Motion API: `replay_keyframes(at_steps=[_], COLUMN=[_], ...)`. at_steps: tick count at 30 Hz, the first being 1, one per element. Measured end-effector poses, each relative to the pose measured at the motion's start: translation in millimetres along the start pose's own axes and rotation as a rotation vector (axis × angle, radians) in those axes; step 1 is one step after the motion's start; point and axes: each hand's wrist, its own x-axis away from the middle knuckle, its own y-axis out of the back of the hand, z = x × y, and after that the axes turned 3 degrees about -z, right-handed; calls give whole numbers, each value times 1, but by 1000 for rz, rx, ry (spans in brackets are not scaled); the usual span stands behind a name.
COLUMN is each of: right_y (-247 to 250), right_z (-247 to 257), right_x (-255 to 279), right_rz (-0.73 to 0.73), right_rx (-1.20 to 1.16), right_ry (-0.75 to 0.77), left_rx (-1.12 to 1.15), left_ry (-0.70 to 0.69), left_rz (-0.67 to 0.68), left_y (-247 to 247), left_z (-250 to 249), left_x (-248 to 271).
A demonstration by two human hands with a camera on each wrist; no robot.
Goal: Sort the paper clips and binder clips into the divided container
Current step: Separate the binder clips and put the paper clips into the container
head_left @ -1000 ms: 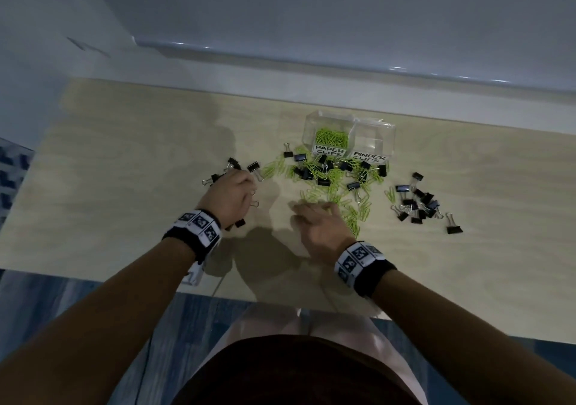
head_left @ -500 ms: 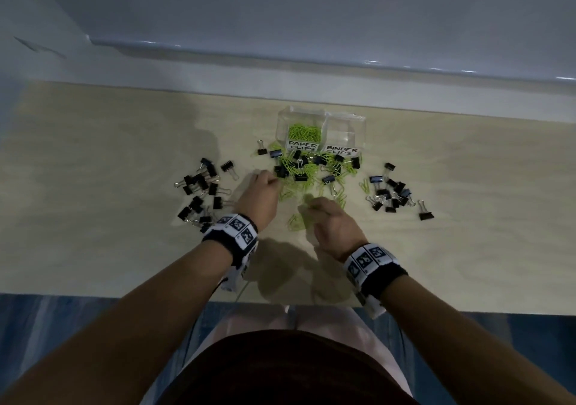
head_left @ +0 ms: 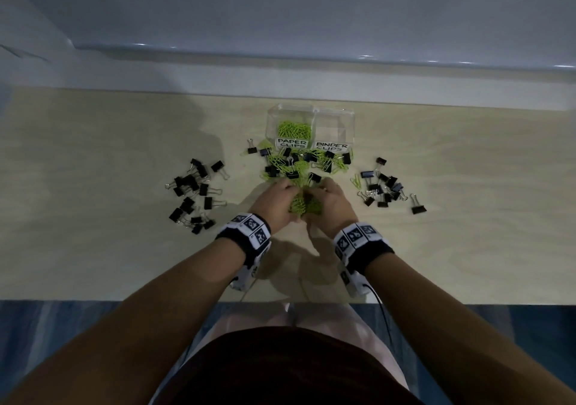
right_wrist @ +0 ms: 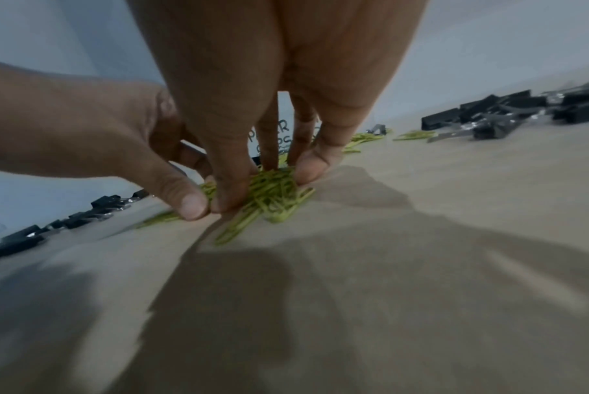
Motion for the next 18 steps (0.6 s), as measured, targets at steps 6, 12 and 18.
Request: replay_keyframes(at_steps=[6,12,18], right_y=[14,41,85], right_z=[-8,-16,9], right_x=[-7,-4,-54], right_rz=[-129,-184,-302], right_rx=[-52,-314,-438], right_ry=[112,-100,-136], left_rx=[20,245,476], left_ry=[-39,66,166], left_rz=[-11,-104,-333], left_y=[18,44,93], left_z=[2,9,-1], left_x=[-14,-16,-54])
